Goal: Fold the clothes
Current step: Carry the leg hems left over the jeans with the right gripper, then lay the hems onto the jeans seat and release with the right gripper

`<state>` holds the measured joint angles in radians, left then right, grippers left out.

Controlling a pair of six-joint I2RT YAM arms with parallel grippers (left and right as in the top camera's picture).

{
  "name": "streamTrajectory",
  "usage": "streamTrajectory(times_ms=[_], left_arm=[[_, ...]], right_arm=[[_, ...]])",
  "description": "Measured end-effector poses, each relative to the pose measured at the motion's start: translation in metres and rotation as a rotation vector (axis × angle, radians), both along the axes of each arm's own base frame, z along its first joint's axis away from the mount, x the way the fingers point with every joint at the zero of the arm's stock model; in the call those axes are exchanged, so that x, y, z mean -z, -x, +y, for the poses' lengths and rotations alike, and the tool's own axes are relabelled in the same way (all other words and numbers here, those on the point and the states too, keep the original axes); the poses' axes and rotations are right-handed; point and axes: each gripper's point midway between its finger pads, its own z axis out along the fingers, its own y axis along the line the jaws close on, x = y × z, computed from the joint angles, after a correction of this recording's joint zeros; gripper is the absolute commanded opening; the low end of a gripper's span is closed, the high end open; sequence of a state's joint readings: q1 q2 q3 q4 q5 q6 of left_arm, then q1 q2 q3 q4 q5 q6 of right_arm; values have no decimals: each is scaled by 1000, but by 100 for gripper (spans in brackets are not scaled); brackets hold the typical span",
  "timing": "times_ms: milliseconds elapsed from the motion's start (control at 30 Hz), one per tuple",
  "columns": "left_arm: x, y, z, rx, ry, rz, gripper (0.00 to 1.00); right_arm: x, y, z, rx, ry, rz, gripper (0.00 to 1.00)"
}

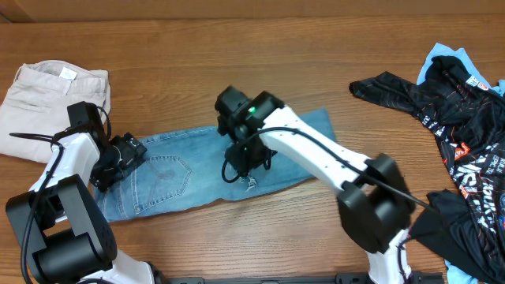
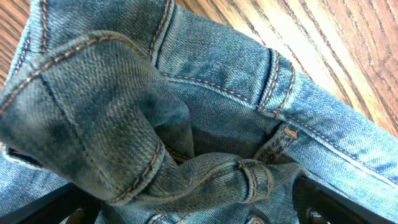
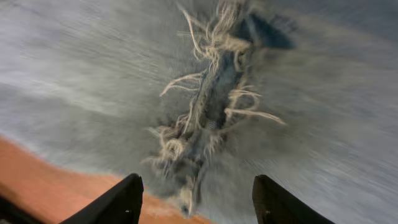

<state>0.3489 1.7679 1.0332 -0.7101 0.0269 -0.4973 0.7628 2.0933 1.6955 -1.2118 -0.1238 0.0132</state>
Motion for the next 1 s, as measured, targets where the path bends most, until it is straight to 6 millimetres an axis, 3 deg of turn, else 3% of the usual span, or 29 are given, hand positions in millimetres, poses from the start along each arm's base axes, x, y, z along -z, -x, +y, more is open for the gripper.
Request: streamTrajectory(times_ms=[133,300,367,467,567,833,1000], left_arm=[[0,0,0,1,0,0,100],[0,0,0,2,0,0,100],[0,0,0,2,0,0,100],[0,0,0,2,1,0,100],[0,0,0,2,1,0,100],[0,0,0,2,2,-1,100],[0,0,-1,2,3,-1,100]], right_arm=[[28,3,-3,7,48,37,63],[37,1,-3,10,56,41,62],[39,1,-3,7,61,39,48],[42,-1,-4,8,70,33,19],[44,-1,-4,17,76,37,7],[44,-1,-7,35,92,39,4],[28,-10,-3,34,94,6,4]])
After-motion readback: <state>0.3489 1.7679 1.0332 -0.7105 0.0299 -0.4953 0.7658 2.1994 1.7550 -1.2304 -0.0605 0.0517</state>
